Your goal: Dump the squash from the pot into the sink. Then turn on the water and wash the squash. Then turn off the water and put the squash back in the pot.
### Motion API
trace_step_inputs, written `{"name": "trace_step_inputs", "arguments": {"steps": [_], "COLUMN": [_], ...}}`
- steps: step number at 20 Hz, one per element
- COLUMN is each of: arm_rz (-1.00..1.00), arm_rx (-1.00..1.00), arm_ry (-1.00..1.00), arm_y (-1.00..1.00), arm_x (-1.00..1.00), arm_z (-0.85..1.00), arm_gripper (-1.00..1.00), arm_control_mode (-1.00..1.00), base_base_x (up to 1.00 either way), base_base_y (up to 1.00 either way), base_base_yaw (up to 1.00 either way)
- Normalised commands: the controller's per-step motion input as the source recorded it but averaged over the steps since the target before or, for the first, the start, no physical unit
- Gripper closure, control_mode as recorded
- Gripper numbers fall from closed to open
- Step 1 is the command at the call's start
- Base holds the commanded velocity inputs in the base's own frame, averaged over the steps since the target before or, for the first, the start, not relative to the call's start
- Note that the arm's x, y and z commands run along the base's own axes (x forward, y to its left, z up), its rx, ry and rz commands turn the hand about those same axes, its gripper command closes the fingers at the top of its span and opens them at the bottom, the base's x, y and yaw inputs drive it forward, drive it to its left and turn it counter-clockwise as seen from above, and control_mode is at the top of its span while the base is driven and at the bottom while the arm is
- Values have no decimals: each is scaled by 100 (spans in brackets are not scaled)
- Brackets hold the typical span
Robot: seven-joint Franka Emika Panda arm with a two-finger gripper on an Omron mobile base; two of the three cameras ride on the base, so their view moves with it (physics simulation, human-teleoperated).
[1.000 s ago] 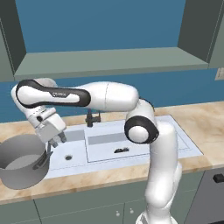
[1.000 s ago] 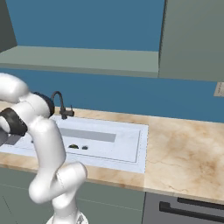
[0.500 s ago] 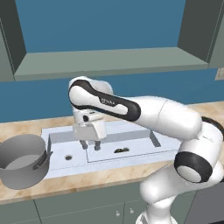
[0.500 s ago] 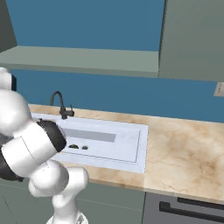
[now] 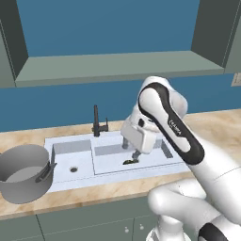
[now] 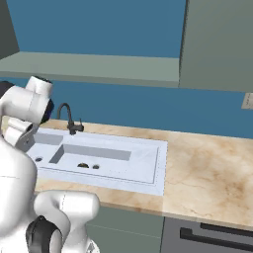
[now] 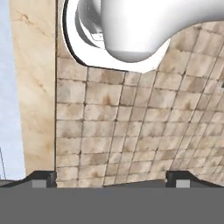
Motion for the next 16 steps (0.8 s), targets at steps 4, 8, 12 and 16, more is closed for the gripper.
{"name": "trace_step_inputs", "arguments": {"steps": [4, 8, 12, 16], "arm_rz": [-55, -53, -52, -54], "arm_rx": [13, 14, 12, 6], "arm_ry": [0, 0, 0, -3], "arm_y": [-73, -76, -59, -20], "arm_x": [24, 8, 2, 11], "arm_z": [38, 24, 6, 0], "arm_gripper": [-100, -100, -100, -100], "arm_control_mode": [-100, -100, -100, -100], "base_base_x": [0, 0, 0, 0], "base_base_y": [0, 0, 0, 0], "base_base_yaw": [0, 0, 0, 0]}}
